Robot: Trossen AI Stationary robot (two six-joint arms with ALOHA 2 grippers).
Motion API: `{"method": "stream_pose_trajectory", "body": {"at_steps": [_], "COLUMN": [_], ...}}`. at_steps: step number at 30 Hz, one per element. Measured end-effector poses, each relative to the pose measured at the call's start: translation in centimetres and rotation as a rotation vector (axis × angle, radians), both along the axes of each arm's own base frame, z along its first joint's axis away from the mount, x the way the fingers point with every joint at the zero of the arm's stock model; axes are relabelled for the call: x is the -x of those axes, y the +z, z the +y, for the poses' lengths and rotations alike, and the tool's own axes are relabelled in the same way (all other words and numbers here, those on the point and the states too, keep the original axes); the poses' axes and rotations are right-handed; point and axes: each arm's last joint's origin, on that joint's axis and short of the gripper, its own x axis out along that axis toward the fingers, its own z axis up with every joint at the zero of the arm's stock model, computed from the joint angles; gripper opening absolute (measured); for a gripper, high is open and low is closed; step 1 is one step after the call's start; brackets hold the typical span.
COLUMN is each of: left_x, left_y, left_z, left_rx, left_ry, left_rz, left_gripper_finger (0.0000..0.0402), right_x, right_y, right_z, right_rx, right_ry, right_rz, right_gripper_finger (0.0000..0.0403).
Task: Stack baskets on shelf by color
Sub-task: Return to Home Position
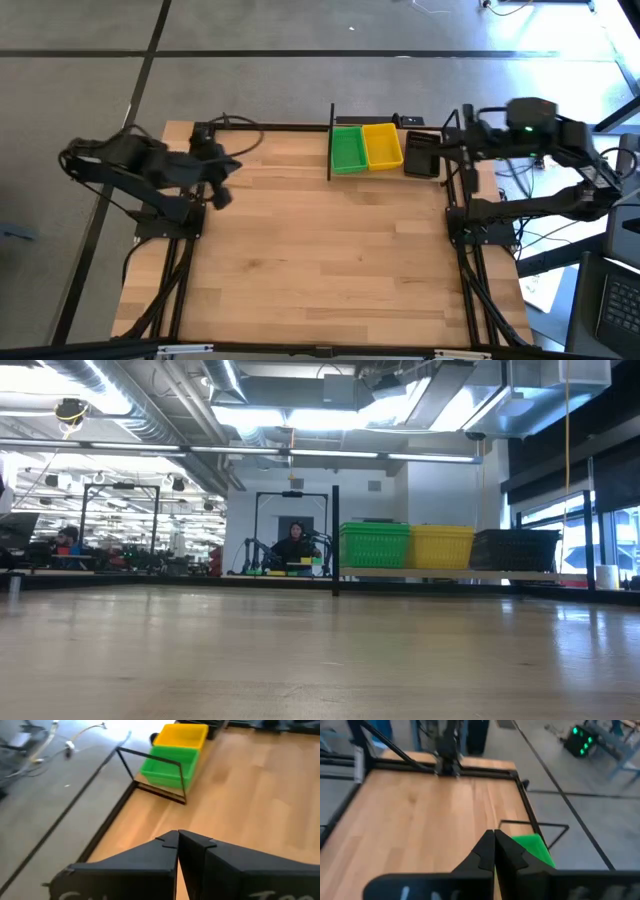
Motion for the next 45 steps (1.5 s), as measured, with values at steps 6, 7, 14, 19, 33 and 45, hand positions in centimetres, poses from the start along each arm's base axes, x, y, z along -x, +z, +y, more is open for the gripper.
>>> {"method": "stream_pose_trajectory", "body": {"at_steps": [6,7,14,19,33,45], "left_x": [4.9,5.5,8.8,10.4,14.2,13.9], "left_y": [-0.5,-0.9,-4.8,-6.7,-10.8,-11.6], "left_z": [0.3,0.4,1.1,1.5,3.2,2.8], "left_rx": [0.099,0.115,0.198,0.211,0.23,0.196], "left_ry": [-0.089,-0.099,-0.192,-0.327,-0.413,-0.488], "left_rz": [-0.123,-0.147,-0.376,-0.53,-0.745,-0.722], "left_gripper_finger": [0.0,0.0,0.0,0.0,0.0,0.0], "right_x": [3.3,3.7,5.7,6.3,7.1,8.0], "right_y": [-0.2,-0.5,-4.2,-6.8,-12.9,-17.1], "right_z": [1.4,1.6,2.1,2.3,2.5,2.6], "right_rx": [-0.045,-0.064,-0.197,-0.21,-0.211,-0.224], "right_ry": [0.088,0.087,0.053,0.098,0.106,0.114], "right_rz": [-0.055,-0.063,-0.168,-0.274,-0.398,-0.527], "right_gripper_finger": [0.0,0.0,0.0,0.0,0.0,0.0]}}
